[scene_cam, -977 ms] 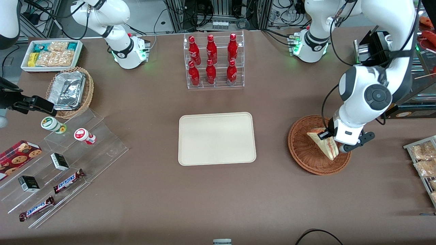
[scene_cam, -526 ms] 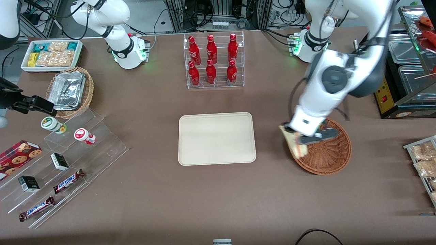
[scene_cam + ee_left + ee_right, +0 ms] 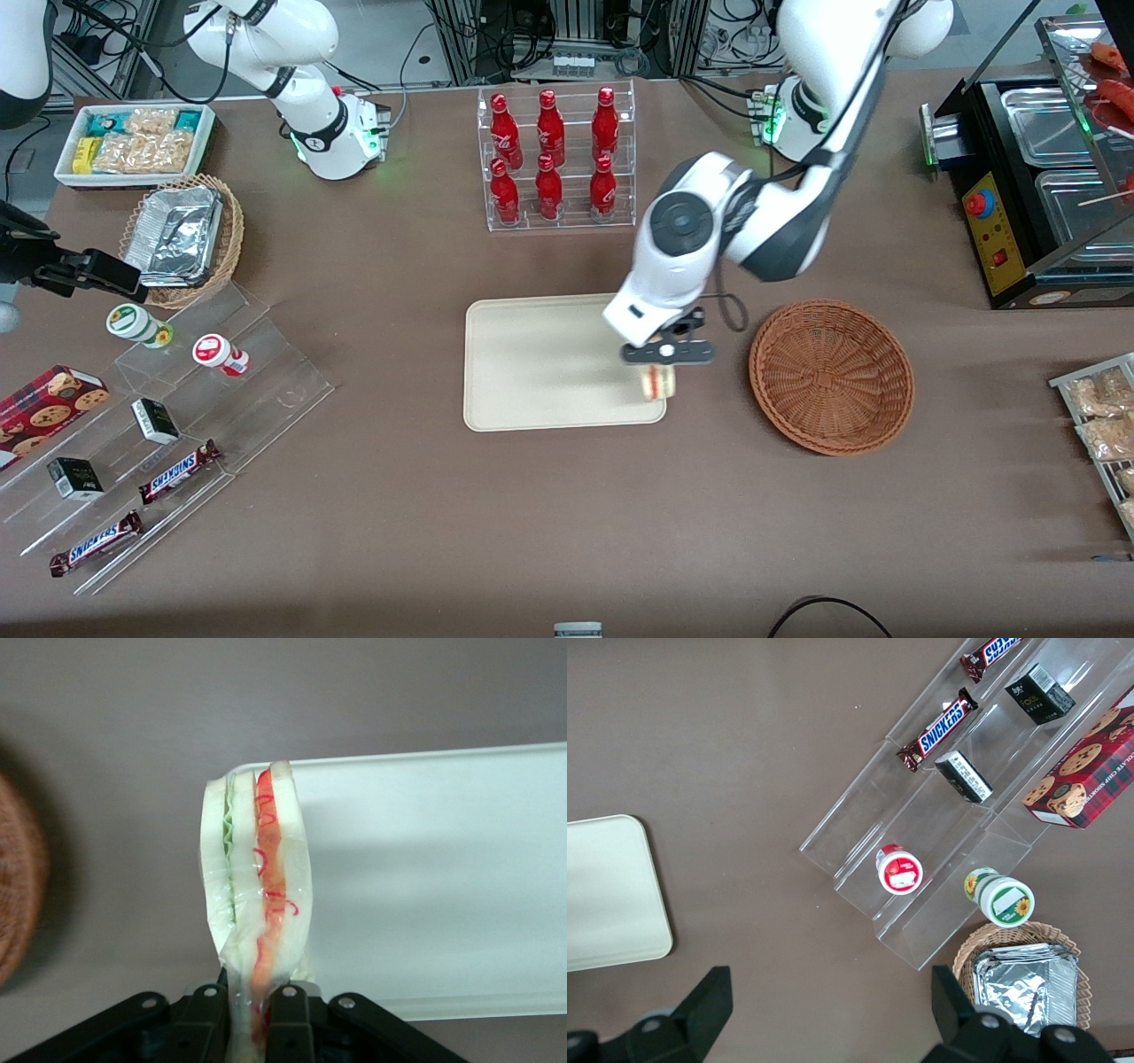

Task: Place sandwich from basket to tray
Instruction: 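Lift the sandwich and carry it with the left gripper to the tray, then lower the sandwich onto the tray and open the left gripper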

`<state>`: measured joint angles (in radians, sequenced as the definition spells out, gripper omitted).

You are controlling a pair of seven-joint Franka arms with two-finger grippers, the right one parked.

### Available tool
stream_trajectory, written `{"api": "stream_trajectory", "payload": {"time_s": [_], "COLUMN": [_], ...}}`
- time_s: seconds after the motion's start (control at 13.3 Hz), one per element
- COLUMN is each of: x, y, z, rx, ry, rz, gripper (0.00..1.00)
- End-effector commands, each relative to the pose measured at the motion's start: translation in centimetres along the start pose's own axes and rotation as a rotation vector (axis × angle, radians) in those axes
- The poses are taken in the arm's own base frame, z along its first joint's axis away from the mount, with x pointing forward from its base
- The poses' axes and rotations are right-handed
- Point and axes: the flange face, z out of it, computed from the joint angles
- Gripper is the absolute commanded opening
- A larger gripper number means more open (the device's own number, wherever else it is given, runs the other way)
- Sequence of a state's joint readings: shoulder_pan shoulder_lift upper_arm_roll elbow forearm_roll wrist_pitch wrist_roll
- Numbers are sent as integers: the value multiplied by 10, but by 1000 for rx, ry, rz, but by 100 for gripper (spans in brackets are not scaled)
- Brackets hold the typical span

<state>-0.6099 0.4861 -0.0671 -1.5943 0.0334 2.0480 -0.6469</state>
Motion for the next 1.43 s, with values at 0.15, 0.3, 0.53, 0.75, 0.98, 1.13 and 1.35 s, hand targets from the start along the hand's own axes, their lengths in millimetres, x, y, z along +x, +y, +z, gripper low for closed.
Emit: {"api": "stream_trajectory", "payload": {"time_s": [0.15,0.3,0.53,0.75,0.98,1.13,1.35], "x": [0,-11,-27,-31,-31,-32,-32], "y": [70,92,115,119,119,118,119], "z": [39,52,82,105,111,114,113], "rx": [-6,-31,-28,-12,-10,-9,-9], "ry": [21,46,46,28,27,25,27], "rz": [24,39,78,86,84,55,46], "gripper": [0,0,0,0,0,10,100]}}
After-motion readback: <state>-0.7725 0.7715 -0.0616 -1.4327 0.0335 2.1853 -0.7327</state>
